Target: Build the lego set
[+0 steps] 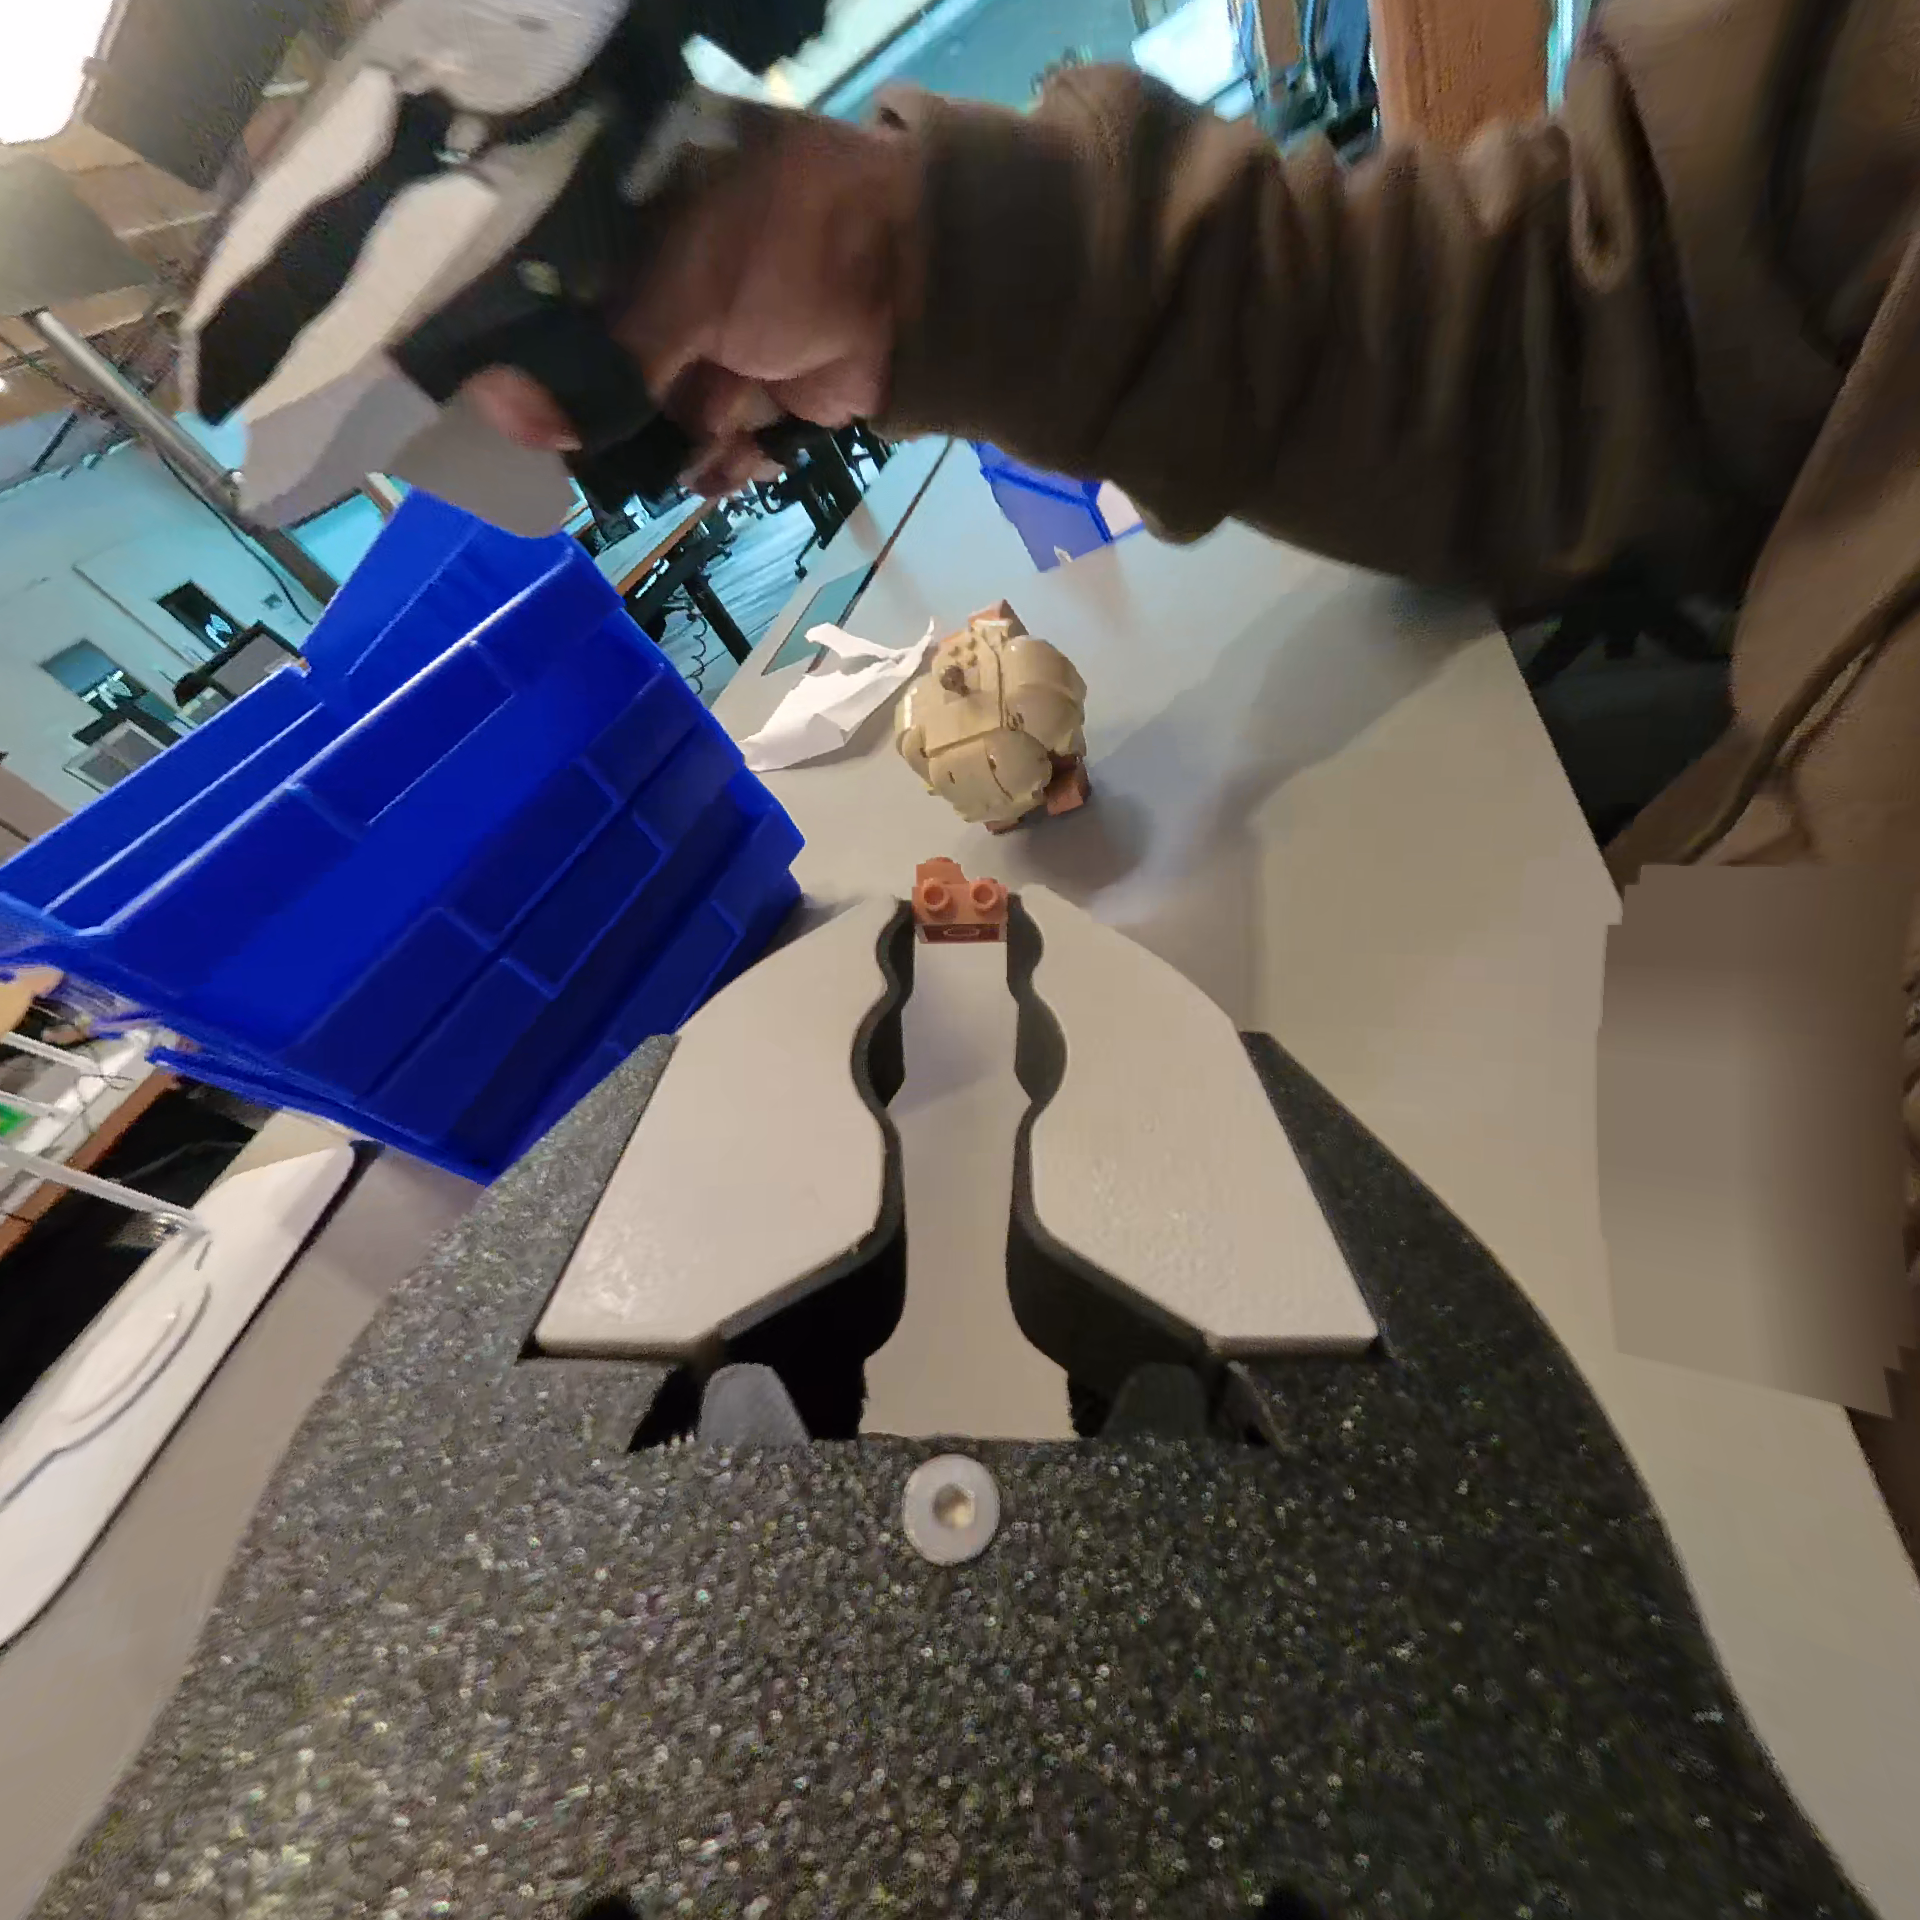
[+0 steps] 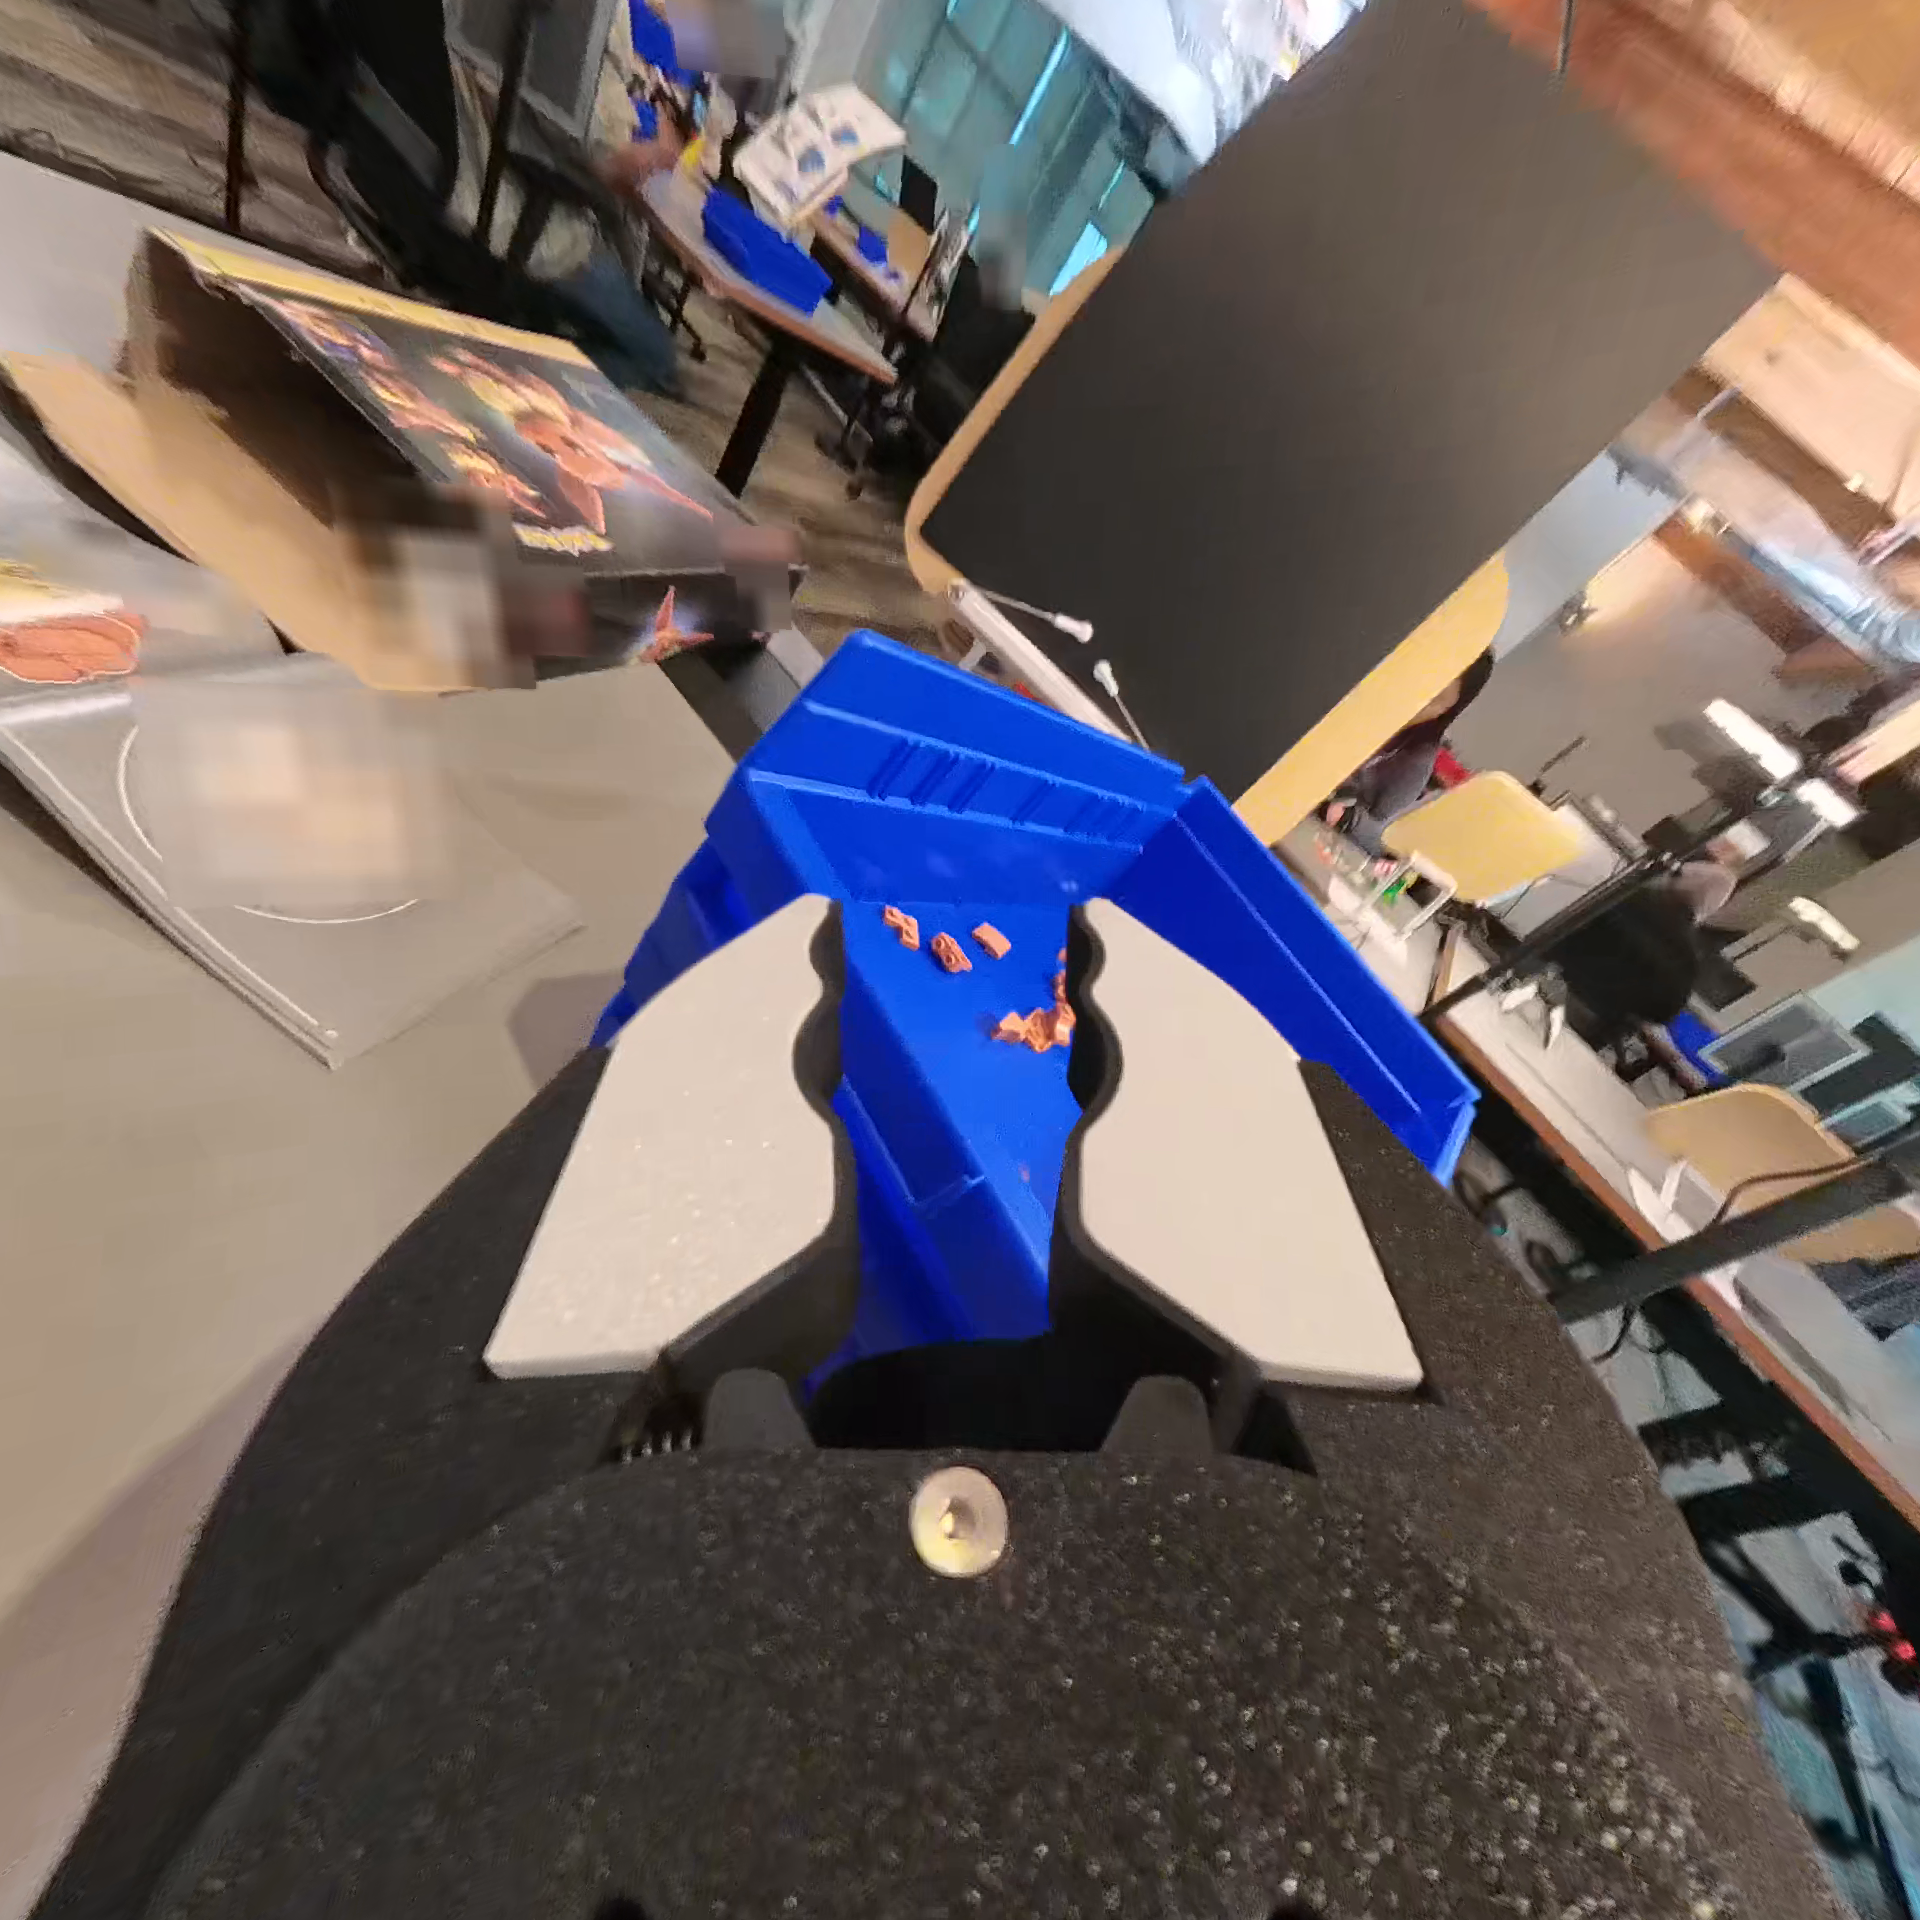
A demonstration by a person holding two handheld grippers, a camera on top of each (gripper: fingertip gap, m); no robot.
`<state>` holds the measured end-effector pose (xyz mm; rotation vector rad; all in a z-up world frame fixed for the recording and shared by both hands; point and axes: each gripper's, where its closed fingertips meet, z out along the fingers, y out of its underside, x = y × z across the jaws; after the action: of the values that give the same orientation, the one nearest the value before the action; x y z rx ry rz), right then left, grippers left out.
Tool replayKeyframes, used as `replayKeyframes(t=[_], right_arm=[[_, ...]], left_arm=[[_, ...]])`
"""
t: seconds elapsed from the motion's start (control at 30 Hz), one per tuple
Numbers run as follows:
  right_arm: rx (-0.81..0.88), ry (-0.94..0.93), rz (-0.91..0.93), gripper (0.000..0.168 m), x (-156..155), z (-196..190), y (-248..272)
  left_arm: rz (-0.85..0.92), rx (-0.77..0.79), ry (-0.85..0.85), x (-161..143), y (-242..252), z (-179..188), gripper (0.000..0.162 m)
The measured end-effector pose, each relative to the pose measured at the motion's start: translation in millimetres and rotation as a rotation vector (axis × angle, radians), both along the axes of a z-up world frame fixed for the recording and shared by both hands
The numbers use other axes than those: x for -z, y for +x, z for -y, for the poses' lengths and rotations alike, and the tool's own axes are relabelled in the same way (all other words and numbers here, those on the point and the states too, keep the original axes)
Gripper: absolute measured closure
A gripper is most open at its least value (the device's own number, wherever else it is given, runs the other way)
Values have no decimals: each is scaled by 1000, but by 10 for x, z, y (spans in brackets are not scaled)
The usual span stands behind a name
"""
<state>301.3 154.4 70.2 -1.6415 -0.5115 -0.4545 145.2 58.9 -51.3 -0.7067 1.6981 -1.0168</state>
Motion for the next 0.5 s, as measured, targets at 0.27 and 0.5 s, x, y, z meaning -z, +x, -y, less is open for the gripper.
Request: replayKeyframes(t=[0.27, 0.5], right_arm=[[-287, -1, 665, 136, 708, 575, -904], [-421, 58, 842, 139, 1065, 736, -1499]], left_arm=[[17, 136, -414, -298, -121, -46, 145], [-74, 290, -655, -316, -189, 8, 145]])
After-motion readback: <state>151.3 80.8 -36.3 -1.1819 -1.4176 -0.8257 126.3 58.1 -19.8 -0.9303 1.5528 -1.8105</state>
